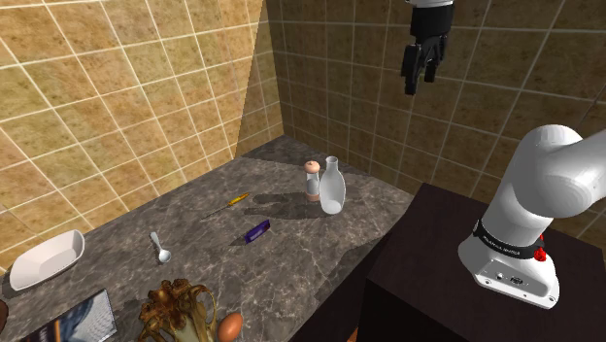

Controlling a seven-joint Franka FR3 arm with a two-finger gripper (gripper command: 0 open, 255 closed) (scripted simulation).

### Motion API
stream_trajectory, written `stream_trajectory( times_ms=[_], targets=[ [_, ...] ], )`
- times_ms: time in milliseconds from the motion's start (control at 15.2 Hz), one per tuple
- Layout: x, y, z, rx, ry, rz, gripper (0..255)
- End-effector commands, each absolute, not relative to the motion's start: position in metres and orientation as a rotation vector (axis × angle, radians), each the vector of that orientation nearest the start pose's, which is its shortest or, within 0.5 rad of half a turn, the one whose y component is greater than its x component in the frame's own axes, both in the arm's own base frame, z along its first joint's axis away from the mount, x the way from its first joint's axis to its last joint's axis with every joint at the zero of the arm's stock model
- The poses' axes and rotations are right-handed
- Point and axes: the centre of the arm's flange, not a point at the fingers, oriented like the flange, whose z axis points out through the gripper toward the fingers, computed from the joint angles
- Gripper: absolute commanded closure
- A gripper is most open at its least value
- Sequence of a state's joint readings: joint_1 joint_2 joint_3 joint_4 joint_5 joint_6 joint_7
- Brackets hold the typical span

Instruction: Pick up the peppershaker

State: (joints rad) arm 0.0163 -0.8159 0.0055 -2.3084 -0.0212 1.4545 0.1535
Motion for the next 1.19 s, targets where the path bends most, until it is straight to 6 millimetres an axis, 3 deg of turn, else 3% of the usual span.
stream_trajectory(
  times_ms=[0,1122],
  targets=[
    [0.287,0.004,0.612,-3.162,0.215,0.057,0],
    [0.466,-0.011,0.465,-3.159,0.152,0.157,0]
  ],
)
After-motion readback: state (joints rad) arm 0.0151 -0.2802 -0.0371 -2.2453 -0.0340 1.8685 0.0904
